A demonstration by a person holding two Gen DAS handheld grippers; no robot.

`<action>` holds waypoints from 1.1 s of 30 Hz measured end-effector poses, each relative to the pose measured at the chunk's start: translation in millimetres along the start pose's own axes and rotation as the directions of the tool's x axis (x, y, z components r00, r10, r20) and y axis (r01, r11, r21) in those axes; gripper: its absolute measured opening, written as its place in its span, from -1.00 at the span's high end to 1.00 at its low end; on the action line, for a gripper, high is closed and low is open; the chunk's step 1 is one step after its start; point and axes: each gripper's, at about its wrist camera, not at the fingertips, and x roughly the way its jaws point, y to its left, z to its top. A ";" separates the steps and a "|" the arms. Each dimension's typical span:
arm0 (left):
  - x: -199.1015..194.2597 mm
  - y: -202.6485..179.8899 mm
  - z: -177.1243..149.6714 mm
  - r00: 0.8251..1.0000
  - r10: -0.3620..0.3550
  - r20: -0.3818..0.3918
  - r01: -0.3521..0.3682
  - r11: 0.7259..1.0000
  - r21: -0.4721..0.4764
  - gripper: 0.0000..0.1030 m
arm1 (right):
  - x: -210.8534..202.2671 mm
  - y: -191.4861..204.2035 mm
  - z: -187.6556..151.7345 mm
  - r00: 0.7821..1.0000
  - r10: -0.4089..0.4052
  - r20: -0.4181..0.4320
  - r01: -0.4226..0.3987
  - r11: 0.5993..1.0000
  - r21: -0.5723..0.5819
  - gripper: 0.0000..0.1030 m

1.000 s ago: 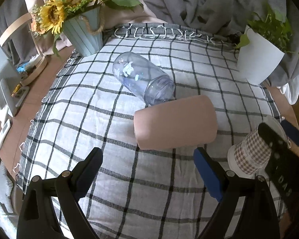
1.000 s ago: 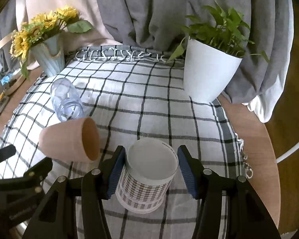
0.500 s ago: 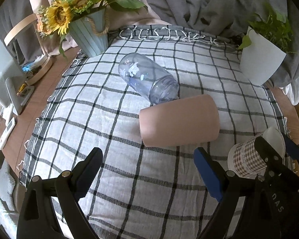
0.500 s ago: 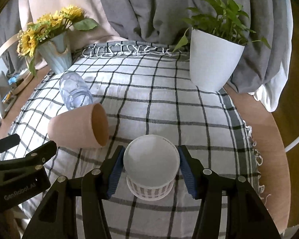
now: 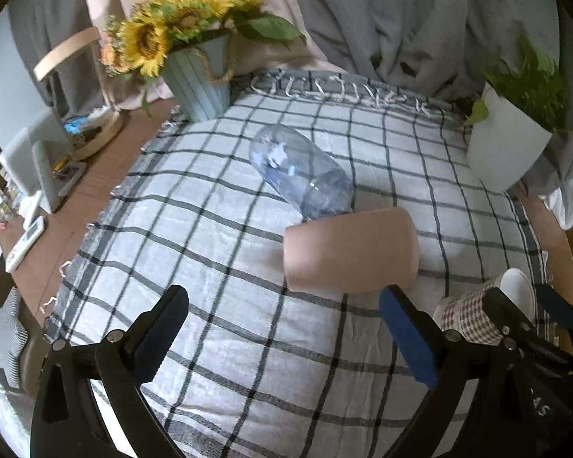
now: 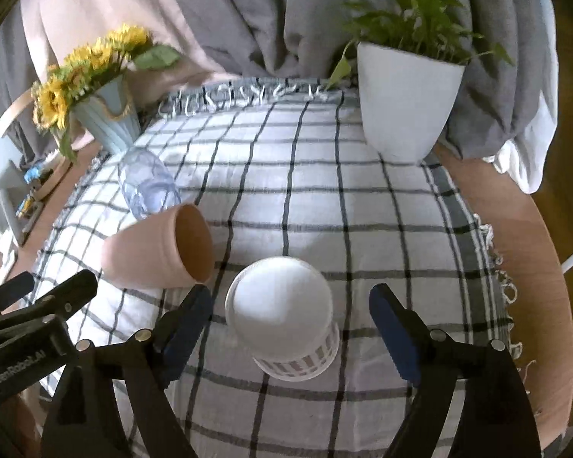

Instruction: Flip cup upside down

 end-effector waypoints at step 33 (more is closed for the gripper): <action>-171.7 135.8 -82.8 0.899 -0.301 0.319 0.228 0.942 0.245 -1.00 | -212.5 115.4 -115.6 0.937 -0.209 0.281 0.157 0.968 0.198 -0.85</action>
